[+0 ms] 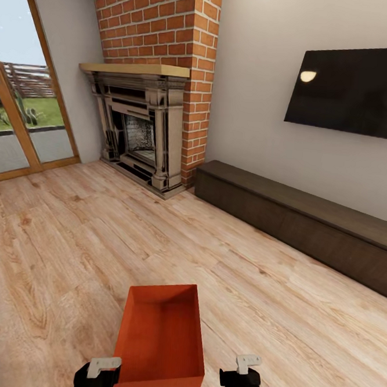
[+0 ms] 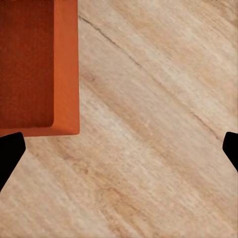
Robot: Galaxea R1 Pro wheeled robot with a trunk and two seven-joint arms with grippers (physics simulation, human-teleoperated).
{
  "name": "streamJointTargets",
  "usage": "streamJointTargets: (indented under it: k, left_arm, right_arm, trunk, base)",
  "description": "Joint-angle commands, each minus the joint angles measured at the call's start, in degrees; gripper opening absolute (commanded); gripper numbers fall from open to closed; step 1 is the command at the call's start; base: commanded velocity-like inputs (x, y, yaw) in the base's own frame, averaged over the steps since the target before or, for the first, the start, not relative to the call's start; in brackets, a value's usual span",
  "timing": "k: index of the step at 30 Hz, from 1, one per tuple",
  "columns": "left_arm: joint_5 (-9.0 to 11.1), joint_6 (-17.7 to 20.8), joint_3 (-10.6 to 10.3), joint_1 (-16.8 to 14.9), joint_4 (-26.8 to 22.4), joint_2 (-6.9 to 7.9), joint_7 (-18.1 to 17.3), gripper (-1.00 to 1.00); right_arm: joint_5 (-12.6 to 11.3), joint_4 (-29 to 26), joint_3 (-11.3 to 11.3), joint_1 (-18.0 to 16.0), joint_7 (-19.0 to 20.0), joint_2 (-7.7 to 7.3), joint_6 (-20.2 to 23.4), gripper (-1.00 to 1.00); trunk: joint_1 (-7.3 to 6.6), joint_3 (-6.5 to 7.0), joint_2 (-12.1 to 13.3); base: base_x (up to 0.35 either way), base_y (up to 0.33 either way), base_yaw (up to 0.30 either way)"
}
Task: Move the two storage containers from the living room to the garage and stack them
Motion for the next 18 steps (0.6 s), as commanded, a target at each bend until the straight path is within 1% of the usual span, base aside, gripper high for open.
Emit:
streamJointTargets:
  k: [1,7,10,13,18]
  left_arm:
    - [-0.27,-0.23,0.29,-0.03,0.05,-0.04,0.15,1.00]
    - [-0.25,-0.46,0.50,-0.04,0.05,0.01,0.43,1.00]
    - [-0.26,-0.47,0.52,-0.04,0.06,-0.01,0.45,1.00]
    - [-0.26,-0.48,0.54,-0.04,0.11,-0.04,0.46,1.00]
    - [-0.26,-0.48,0.55,-0.04,0.13,-0.01,0.46,1.00]
  right_arm:
    - [0.14,0.05,0.44,-0.04,-0.44,0.01,-0.10,1.00]
    - [0.15,0.02,0.45,-0.05,-0.55,0.05,-0.15,1.00]
    - [0.15,0.02,0.45,-0.05,-0.56,0.05,-0.15,1.00]
    - [0.13,0.02,0.45,-0.05,-0.56,0.05,-0.19,1.00]
    - [0.13,0.02,0.45,-0.05,-0.56,0.06,-0.17,1.00]
  trunk:
    - [-0.01,-0.05,-0.02]
    - [-0.01,-0.06,-0.02]
    - [-0.01,-0.13,-0.02]
    - [-0.01,-0.26,-0.02]
    - [-0.01,-0.51,-0.02]
  base:
    - [0.000,0.000,0.000]
    - [0.000,0.000,0.008]
    - [0.000,0.000,0.087]
    - [0.000,0.000,0.156]
    - [0.000,0.000,0.222]
